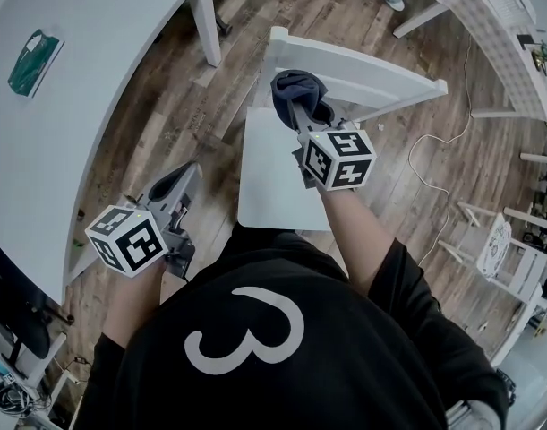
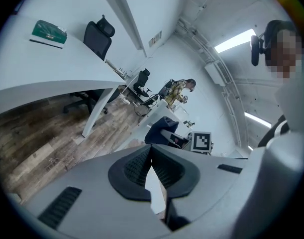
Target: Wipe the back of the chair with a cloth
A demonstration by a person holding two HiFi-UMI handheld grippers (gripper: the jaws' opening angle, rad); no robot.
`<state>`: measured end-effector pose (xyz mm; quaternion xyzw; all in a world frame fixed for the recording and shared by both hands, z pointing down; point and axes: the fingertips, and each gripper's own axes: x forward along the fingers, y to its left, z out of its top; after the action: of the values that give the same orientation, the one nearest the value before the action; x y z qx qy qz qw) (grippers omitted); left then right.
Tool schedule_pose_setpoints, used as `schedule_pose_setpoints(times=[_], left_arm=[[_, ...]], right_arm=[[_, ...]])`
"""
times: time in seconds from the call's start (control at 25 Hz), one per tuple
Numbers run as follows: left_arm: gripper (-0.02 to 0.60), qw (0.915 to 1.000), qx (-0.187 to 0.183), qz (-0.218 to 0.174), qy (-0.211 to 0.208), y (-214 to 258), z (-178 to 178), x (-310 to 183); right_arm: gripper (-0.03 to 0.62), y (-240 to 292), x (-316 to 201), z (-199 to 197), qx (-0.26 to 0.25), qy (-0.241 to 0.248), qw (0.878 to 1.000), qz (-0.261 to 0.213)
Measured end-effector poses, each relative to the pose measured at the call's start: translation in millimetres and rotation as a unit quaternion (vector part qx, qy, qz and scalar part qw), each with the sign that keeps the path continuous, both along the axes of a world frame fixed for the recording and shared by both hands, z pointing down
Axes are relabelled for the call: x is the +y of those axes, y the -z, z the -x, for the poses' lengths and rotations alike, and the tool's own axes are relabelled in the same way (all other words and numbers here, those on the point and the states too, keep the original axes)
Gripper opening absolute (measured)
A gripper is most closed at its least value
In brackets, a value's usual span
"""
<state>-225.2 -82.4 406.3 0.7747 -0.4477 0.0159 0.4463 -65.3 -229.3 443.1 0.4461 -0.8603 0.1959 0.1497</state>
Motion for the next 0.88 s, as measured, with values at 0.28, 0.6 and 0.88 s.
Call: schedule_pose_setpoints(times=[0.28, 0.6, 0.88], left_arm=[[0.014, 0.9998, -0.002, 0.011, 0.014, -9.5, 17.6, 8.7], [0.014, 0.9998, -0.005, 0.014, 0.015, -11.2, 20.5, 10.5], [0.014, 0.9998, -0.007, 0.016, 0.008, -13.4, 14.6, 9.3]], right_arm=[[0.052, -17.4, -18.1, 13.0, 0.0, -0.022, 1.0, 0.011], [0.052, -24.6, -33.7, 14.2, 0.002, -0.046, 0.999, 0.016], [0.052, -27.5, -40.8, 14.9, 0.004, -0.067, 0.998, 0.019]])
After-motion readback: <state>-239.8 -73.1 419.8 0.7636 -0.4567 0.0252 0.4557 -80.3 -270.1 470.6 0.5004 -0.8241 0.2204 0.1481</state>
